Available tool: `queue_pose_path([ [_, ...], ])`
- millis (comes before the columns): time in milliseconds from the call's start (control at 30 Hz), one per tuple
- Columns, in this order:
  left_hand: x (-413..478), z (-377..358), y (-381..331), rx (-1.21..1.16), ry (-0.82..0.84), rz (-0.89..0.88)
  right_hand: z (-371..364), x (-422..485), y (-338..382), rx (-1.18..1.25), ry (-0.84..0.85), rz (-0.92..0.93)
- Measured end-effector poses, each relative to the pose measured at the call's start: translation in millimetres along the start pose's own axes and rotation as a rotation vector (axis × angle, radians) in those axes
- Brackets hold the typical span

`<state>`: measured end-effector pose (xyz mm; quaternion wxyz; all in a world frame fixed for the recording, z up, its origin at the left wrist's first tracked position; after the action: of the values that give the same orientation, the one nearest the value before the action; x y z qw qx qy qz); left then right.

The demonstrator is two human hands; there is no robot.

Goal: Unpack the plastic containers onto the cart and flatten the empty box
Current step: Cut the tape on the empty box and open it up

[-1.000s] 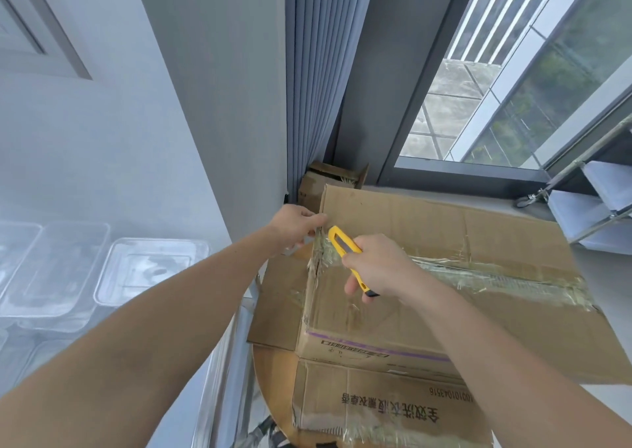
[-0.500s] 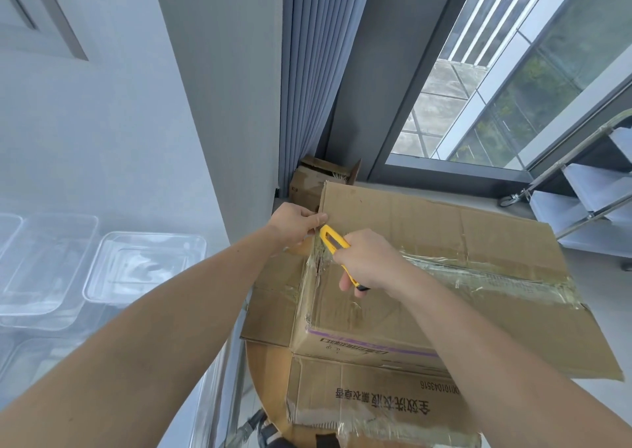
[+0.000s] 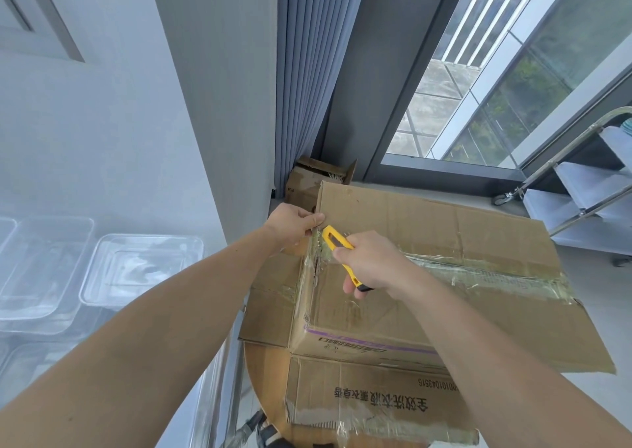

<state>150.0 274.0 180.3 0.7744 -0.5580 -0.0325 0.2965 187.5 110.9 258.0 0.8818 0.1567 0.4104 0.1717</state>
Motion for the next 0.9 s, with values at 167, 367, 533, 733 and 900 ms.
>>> queue_pose_path([
  [167, 2, 0, 1, 0.011, -0.005, 0.005, -2, -2, -5, 0.07, 0.007, -0.015],
  [367, 4, -1, 0, 0.016, -0.011, 0.007, -3, -5, 1, 0.051, 0.01, 0.0],
  [533, 3, -1, 1, 0.01, -0.012, -0.001, -9, -5, 9, -0.017, 0.016, -0.006],
  [733, 3, -1, 1, 0.011, -0.01, -0.011, -11, -10, 14, -0.013, 0.026, -0.029],
  [900, 2, -1, 2, 0.021, -0.009, -0.012, -15, -14, 14, -0.077, 0.03, -0.013],
])
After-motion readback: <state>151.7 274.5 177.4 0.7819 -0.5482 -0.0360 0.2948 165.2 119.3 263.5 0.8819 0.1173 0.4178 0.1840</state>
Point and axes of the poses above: each hand's wrist, its own x-axis towards the middle knuckle, its own z-axis out of the back of the hand, y = z × x, the point moved 3 cm from there along x, towards the middle knuckle, and after that the axes turned 9 degrees about -z, right-handed, at the moved point
